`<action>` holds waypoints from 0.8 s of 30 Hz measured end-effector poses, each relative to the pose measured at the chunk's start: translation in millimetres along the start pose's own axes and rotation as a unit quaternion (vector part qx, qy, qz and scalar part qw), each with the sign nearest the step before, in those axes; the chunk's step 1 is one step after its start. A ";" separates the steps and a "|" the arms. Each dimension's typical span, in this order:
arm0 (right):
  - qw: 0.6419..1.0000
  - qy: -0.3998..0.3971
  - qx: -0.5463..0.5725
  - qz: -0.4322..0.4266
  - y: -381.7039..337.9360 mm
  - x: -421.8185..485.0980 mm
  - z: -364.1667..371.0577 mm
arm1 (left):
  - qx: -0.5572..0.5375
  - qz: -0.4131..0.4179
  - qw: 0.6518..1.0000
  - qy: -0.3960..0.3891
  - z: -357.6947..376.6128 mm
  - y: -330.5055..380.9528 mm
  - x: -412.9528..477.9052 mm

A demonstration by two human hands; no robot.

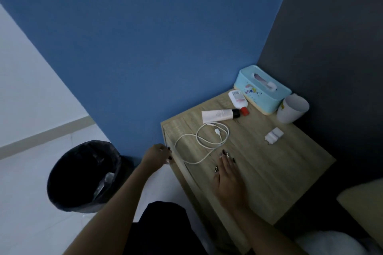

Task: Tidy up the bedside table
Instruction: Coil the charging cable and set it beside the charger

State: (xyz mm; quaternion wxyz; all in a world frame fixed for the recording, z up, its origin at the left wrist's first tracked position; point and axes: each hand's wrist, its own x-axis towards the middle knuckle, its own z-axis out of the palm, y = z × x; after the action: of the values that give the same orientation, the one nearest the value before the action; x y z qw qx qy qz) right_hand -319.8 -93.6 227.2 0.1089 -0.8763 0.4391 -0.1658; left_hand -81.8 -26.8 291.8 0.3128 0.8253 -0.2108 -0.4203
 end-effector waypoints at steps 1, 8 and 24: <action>1.000 -0.010 0.004 0.002 -0.3 -0.1 0.9 | 0.009 0.017 1.000 0.011 -0.3 3.5 -1.7; 0.998 -0.017 0.060 0.019 7.2 5.3 4.3 | 0.048 0.121 0.986 0.108 39.1 28.2 -12.6; 0.977 -0.070 0.018 0.203 12.8 131.5 -9.1 | 0.140 0.235 0.959 0.073 61.0 83.9 38.1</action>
State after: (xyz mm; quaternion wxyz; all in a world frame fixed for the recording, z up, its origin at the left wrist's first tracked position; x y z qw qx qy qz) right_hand -259.2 -207.5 256.9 0.1862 -0.7765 0.5958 -0.0858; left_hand -118.0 -130.7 301.1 0.2988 0.8164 -0.4320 -0.2401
